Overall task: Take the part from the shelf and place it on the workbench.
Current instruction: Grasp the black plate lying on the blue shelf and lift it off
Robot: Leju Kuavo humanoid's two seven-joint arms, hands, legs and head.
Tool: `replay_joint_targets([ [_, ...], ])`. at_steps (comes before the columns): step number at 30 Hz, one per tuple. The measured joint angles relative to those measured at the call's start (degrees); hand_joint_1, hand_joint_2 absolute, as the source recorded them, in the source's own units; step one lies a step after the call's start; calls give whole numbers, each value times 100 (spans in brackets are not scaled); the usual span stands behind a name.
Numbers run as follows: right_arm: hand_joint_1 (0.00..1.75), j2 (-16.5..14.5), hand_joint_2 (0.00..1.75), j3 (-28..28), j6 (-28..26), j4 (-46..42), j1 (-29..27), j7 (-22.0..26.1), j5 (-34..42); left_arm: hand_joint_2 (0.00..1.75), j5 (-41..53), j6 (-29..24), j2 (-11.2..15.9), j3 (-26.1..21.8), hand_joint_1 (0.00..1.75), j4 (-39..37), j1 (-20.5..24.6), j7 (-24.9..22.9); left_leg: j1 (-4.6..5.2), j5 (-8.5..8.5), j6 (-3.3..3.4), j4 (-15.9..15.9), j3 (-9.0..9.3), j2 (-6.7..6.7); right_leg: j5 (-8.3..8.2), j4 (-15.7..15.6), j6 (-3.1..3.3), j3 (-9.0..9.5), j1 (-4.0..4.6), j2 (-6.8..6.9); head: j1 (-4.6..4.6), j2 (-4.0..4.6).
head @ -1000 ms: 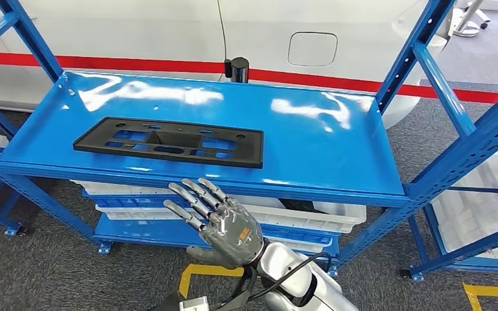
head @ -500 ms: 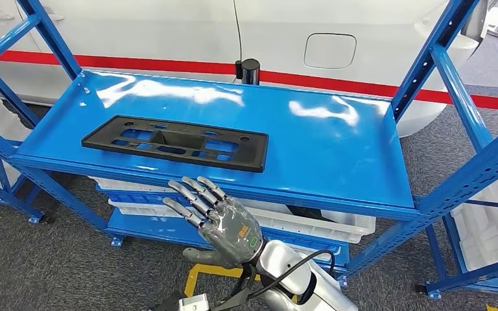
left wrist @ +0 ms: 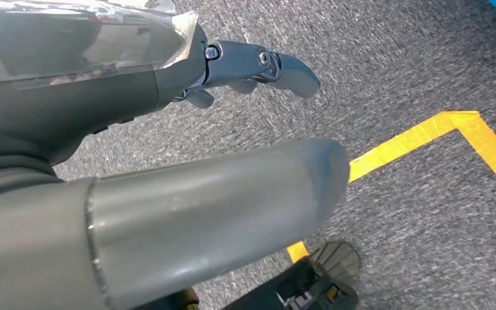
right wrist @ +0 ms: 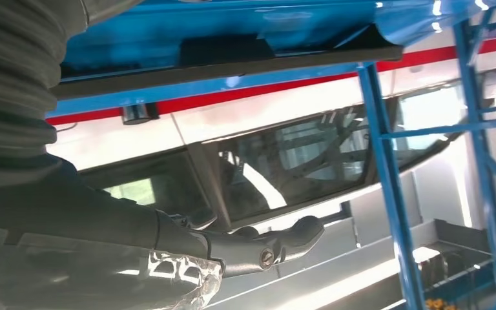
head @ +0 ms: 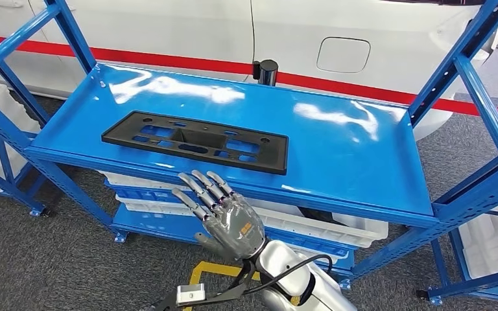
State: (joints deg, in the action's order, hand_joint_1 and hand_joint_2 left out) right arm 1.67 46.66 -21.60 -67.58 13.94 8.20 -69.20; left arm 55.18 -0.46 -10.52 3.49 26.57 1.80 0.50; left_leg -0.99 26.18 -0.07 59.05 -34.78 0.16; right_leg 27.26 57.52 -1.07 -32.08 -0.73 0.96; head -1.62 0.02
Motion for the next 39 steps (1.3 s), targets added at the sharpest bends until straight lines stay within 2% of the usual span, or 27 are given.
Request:
replay_joint_targets([
  [5,0,-24,175,-72,-24,119,6,-208,-142,0,-173,-5,30,216,0,130,-40,-101,4,7,16,5,-1,1,-4,-6,-86,0,-3,4,0,0],
  [17,0,-38,175,-129,-48,346,39,-593,-499,0,-432,-11,104,649,0,458,-173,-299,-30,-3,5,-22,20,-1,-4,3,-85,-4,35,3,1,0],
  [22,0,-81,175,-134,-48,408,44,-670,-560,0,-491,-10,144,742,0,520,-191,-338,-7,20,73,-17,13,2,-15,-28,-124,6,-3,7,3,0],
  [24,0,-108,175,-147,-47,409,46,-700,-575,0,-509,-10,152,762,0,546,-196,-351,-35,-25,132,-128,86,1,23,17,-153,-9,5,0,2,0],
  [25,0,-115,175,-157,-46,409,50,-713,-580,0,-518,-10,152,774,0,558,-193,-357,-51,-54,165,-190,132,1,92,152,-149,-68,8,-12,-1,0],
  [27,0,-108,175,-176,-43,417,46,-726,-585,0,-529,-9,153,807,0,570,-187,-364,-60,-83,199,-252,183,6,358,796,-113,-386,-5,-51,-7,0],
  [29,0,-92,175,-186,-41,434,26,-728,-586,0,-533,-7,155,833,0,570,-193,-371,-62,-78,195,-251,182,20,586,1485,-106,-761,-20,-74,-9,0],
  [30,0,-86,175,-189,-40,444,15,-728,-586,0,-535,-7,156,839,0,570,-200,-375,-65,-72,186,-250,183,28,611,1644,-129,-864,-34,-77,-9,0],
  [31,0,-82,175,-190,-40,448,8,-728,-586,0,-536,-6,156,841,0,570,-203,-379,-73,-63,170,-248,187,38,559,1621,-174,-876,-54,-77,-9,0],
  [32,0,-80,175,-195,-39,450,5,-728,-586,0,-537,-6,156,844,0,570,-205,-381,-89,-50,147,-243,197,52,441,1423,-237,-798,-82,-76,-8,0],
  [34,0,-77,175,-209,-26,452,2,-729,-590,0,-541,-4,156,849,0,571,-204,-382,-123,-1,62,-208,219,83,107,669,-398,-456,-164,-74,-12,0],
  [35,0,-79,175,-216,-14,453,-1,-732,-600,0,-553,-4,161,852,0,571,-202,-383,-125,33,4,-177,222,98,-7,344,-426,-296,-183,-88,-18,0],
  [36,0,-81,175,-223,1,455,-5,-738,-616,0,-570,-5,166,857,0,572,-203,-384,-120,59,-50,-156,221,107,-60,156,-408,-198,-190,-100,-16,0],
  [39,0,-91,175,-250,33,456,-12,-767,-678,0,-623,-9,181,895,0,574,-210,-392,-129,85,-150,-172,234,113,-38,138,-215,-168,-150,-128,6,0],
])
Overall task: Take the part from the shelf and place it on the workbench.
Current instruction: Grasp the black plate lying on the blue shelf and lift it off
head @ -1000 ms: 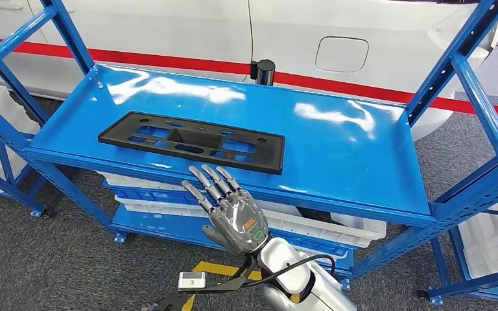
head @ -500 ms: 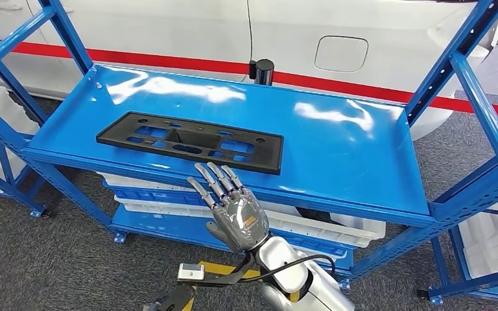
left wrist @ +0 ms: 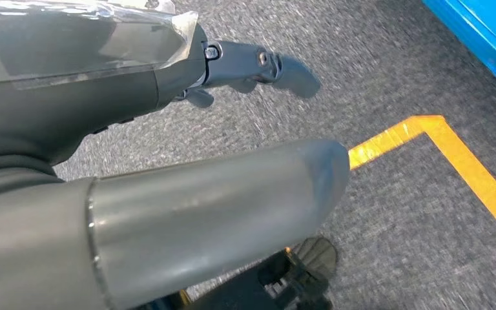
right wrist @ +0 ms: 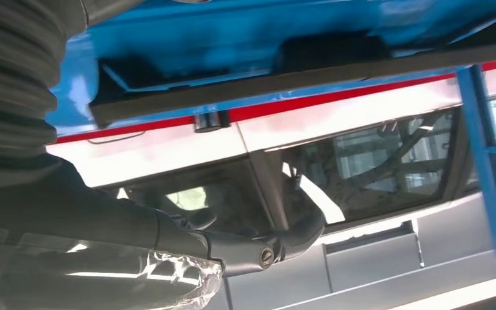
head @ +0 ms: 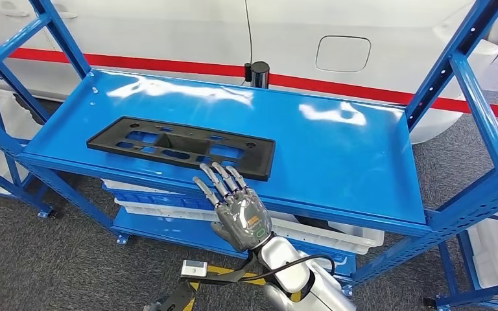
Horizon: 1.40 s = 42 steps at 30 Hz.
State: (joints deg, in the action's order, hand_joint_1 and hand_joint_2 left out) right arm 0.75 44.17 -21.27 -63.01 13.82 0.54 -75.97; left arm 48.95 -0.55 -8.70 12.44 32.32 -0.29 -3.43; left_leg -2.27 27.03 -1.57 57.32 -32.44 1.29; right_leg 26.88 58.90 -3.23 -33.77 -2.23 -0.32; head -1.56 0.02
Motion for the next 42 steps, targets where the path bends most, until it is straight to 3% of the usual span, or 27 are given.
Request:
replay_joint_targets([
  [2,0,-11,175,-19,10,0,3,-24,-27,0,-29,-1,3,35,0,11,3,-4,-25,100,-24,166,-70,-48,22,-4,105,36,1,-2,9,0],
  [3,0,-19,175,-25,12,0,3,-35,-38,0,-42,-2,2,50,0,17,6,-4,-25,216,-24,413,-193,-76,37,-8,153,62,5,1,13,0],
  [6,0,-26,175,-31,19,0,0,-57,-93,0,-78,-4,13,87,0,24,-2,-12,-1,592,-3,1404,-731,-109,86,-7,258,107,66,18,18,0],
  [7,0,-26,175,-31,21,0,-4,-69,-116,0,-89,-4,21,97,0,25,-13,-19,5,632,9,1629,-883,-109,100,-7,280,119,90,20,19,0],
  [9,0,-26,175,-31,22,0,-9,-105,-167,0,-107,-5,35,114,0,30,-32,-34,25,461,67,1651,-994,-109,135,-6,318,164,140,17,19,0],
  [11,0,-30,175,-34,18,0,-10,-145,-208,0,-131,-8,45,133,0,46,-38,-45,77,21,180,999,-755,-112,188,-8,330,239,172,9,18,0],
  [12,0,-34,175,-36,15,1,-7,-158,-216,0,-141,-8,50,140,0,56,-37,-48,111,-128,237,655,-596,-124,217,-10,316,268,196,7,16,0],
  [14,0,-41,175,-40,12,3,-2,-167,-220,0,-151,-10,56,157,0,75,-32,-52,178,-200,298,266,-386,-141,259,-19,265,289,209,11,14,0],
  [18,0,-50,175,-55,5,-1,8,-169,-221,0,-154,-12,68,188,0,106,-43,-61,195,-182,342,65,-234,-124,320,23,149,282,196,38,17,0],
  [20,0,-40,175,-67,3,-1,12,-173,-223,0,-154,-11,61,196,0,125,-41,-63,169,-188,373,-34,-127,-124,484,532,138,1,188,35,7,0],
  [22,0,-20,175,-75,3,12,-2,-193,-243,0,-155,-9,60,200,0,129,-39,-66,168,-151,392,-49,-80,-114,663,1278,123,-482,169,32,4,0],
  [23,0,-11,175,-76,3,20,-13,-213,-266,0,-157,-9,60,203,0,131,-44,-68,166,-125,390,-48,-57,-105,664,1487,88,-662,154,32,5,0],
  [24,0,-5,175,-79,3,27,-20,-236,-291,0,-161,-9,61,209,0,132,-49,-72,163,-97,380,-47,-26,-94,574,1482,32,-735,137,33,5,0],
  [25,0,-2,175,-81,3,32,-24,-263,-321,0,-165,-8,62,218,0,133,-52,-79,157,-64,364,-46,18,-82,398,1249,-39,-686,117,34,5,0],
  [27,0,-2,175,-89,9,33,-25,-322,-390,0,-176,-7,62,238,0,146,-55,-91,155,17,304,-40,115,-60,-15,453,-153,-375,84,40,4,0],
  [28,0,-4,175,-93,14,33,-26,-349,-427,0,-183,-7,63,244,0,158,-56,-97,161,59,268,-34,149,-52,-144,141,-142,-230,82,38,5,0],
  [29,0,-7,175,-99,19,33,-26,-370,-458,0,-189,-7,63,249,0,173,-57,-101,169,95,232,-31,170,-47,-196,-32,-92,-143,92,35,7,0],
  [31,0,-11,175,-113,24,33,-27,-393,-493,0,-195,-7,64,260,0,200,-59,-108,162,140,171,-42,191,-47,-179,-87,59,-99,129,25,11,0],
  [33,0,-25,175,-123,25,32,-26,-411,-522,0,-196,-8,64,275,0,232,-63,-110,129,211,115,35,163,-61,-171,-103,168,-68,106,23,14,0],
  [35,0,-48,175,-128,27,31,-25,-457,-582,0,-187,-24,66,286,0,261,-67,-122,110,449,72,510,-71,-81,-152,-117,259,-15,72,23,18,0],
  [37,0,-58,175,-128,39,35,-27,-520,-661,0,-167,-55,74,294,0,271,-79,-156,109,736,41,1279,-509,-91,-113,-115,320,19,88,26,19,0],
  [38,0,-58,175,-127,47,39,-29,-551,-701,0,-155,-72,81,304,0,272,-87,-179,108,780,31,1548,-700,-93,-94,-115,334,35,96,24,20,0],
  [39,0,-60,175,-126,53,45,-30,-584,-740,0,-150,-85,88,317,0,273,-93,-197,108,712,29,1625,-805,-96,-76,-114,339,55,101,19,20,0],
  [40,0,-63,175,-126,56,52,-30,-617,-777,0,-145,-96,93,331,0,276,-96,-209,106,536,35,1480,-797,-103,-54,-114,336,84,102,13,20,0],
  [42,0,-83,175,-126,57,75,-24,-673,-833,0,-131,-104,99,361,0,297,-94,-223,104,69,66,760,-530,-121,-3,-112,298,152,107,1,19,0],
])
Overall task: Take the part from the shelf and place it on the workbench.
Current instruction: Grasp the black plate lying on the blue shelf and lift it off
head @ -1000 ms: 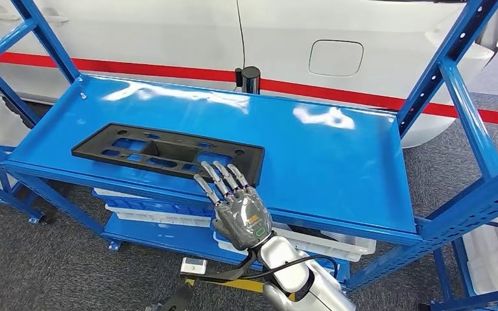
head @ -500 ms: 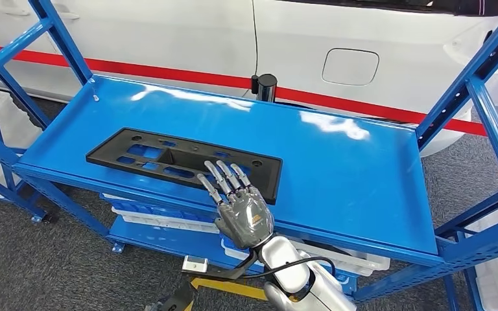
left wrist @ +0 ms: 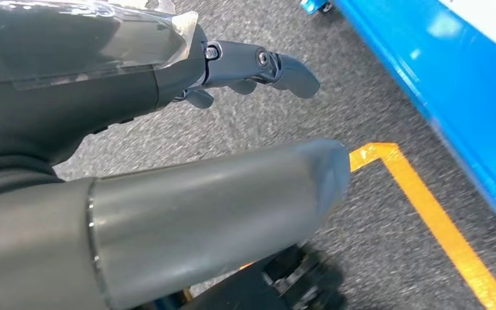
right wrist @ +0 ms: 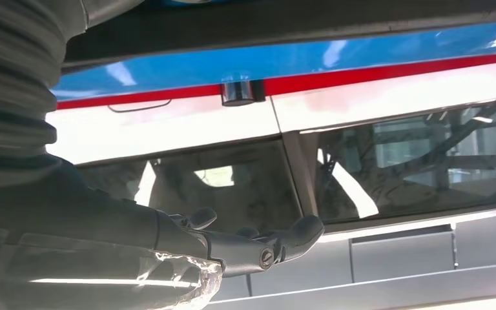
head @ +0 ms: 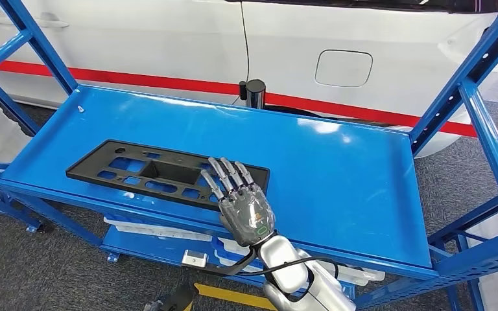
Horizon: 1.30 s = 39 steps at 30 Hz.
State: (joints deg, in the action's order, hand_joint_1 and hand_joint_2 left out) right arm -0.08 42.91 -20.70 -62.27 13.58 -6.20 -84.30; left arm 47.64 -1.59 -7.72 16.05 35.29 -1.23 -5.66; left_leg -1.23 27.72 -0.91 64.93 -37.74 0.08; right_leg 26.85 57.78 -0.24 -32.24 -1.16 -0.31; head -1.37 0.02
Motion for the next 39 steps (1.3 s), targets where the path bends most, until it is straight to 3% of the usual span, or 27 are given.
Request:
replay_joint_targets([
  [2,0,-23,175,0,-4,36,23,-49,-50,0,25,-2,1,23,0,28,8,-15,15,-222,40,-552,256,-5,47,5,-59,34,43,-7,-5,0],
  [4,0,-44,175,2,-10,92,57,-84,-92,0,44,-2,-3,45,0,52,12,-32,39,-234,63,-671,319,7,77,11,-78,29,97,-7,-9,0],
  [14,0,-298,175,27,22,686,353,-361,-249,0,52,8,-7,151,0,110,24,-57,122,-231,160,-674,315,36,62,-63,-124,72,65,20,-9,0],
  [22,0,-469,175,135,58,1273,586,-895,-297,0,-28,10,-7,169,0,110,32,-91,119,-230,170,-672,315,35,54,-64,-142,68,63,19,-9,0],
  [39,0,-486,175,829,281,2040,1167,-2195,-302,0,-93,2,-22,183,0,136,29,-144,98,-230,169,-674,335,21,55,-63,-141,68,84,18,-9,0],
])
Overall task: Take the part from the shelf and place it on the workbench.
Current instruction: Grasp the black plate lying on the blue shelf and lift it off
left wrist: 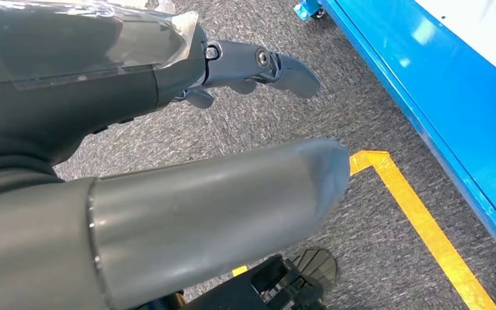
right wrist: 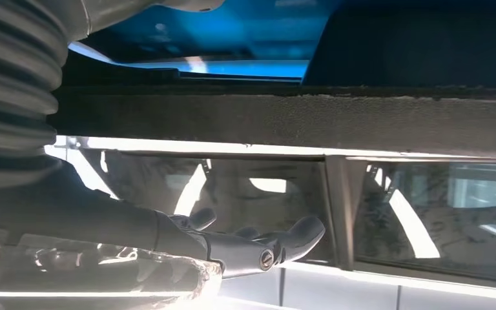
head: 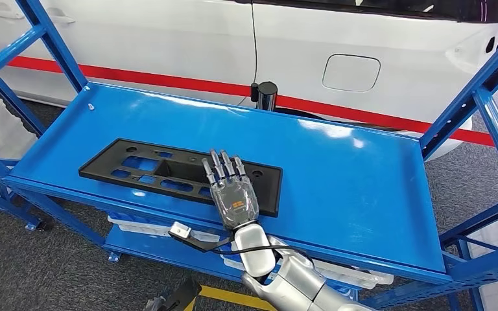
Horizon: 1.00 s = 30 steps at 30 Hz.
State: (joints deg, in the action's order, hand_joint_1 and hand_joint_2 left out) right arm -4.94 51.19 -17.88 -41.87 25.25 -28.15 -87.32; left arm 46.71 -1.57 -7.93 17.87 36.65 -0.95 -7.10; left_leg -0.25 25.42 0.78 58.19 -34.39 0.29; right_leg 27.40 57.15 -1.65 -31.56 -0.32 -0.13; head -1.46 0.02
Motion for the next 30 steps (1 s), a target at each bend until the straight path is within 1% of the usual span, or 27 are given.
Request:
replay_joint_targets([
  [1,27,0,175,14,-4,34,22,-79,-1,0,-1,0,0,6,0,10,-1,-4,0,0,0,0,3,1,1,0,0,-5,0,0,0,0],
  [2,64,0,175,25,-9,61,38,-158,-1,0,-1,0,0,14,0,19,-2,-9,1,1,0,0,6,2,4,0,-4,-10,0,0,0,0],
  [4,148,1,175,37,-16,102,58,-284,-2,0,-1,0,0,27,0,28,-2,-20,2,2,0,0,11,4,9,-1,-12,-16,-1,0,0,0],
  [5,164,3,175,42,-17,120,62,-330,-1,0,-2,0,1,30,0,29,-2,-25,2,2,0,0,11,5,11,-1,-15,-15,-1,0,0,0],
  [6,169,8,175,47,-16,139,64,-362,-1,0,-3,0,1,31,0,29,-3,-28,3,3,0,0,11,5,11,-1,-15,-14,-1,0,0,0],
  [7,171,14,175,53,-15,155,63,-387,0,0,-5,0,2,32,0,29,-3,-31,3,2,1,0,11,5,11,-1,-16,-8,-1,0,0,0],
  [11,171,40,175,80,-10,217,49,-423,1,0,-9,1,2,36,0,29,-4,-31,4,0,1,0,8,5,7,0,-18,25,-2,0,0,0],
  [20,173,62,175,125,32,301,39,-480,0,0,-19,2,2,68,0,29,-4,-31,3,2,1,0,7,4,9,0,-19,23,-1,0,0,0],
  [24,175,85,175,147,88,299,26,-584,-1,0,-25,2,2,68,0,30,-5,-31,3,2,1,0,6,5,9,0,-18,22,-1,0,0,0],
  [27,175,116,175,188,24,273,18,-735,1,0,-25,8,2,70,0,31,-5,-31,3,1,1,0,6,5,9,0,-18,23,-1,0,0,0],
  [30,175,202,175,263,-246,101,0,-883,1,0,-25,20,2,73,0,31,-5,-31,4,1,1,0,2,5,9,0,-19,21,-1,1,0,0],
])
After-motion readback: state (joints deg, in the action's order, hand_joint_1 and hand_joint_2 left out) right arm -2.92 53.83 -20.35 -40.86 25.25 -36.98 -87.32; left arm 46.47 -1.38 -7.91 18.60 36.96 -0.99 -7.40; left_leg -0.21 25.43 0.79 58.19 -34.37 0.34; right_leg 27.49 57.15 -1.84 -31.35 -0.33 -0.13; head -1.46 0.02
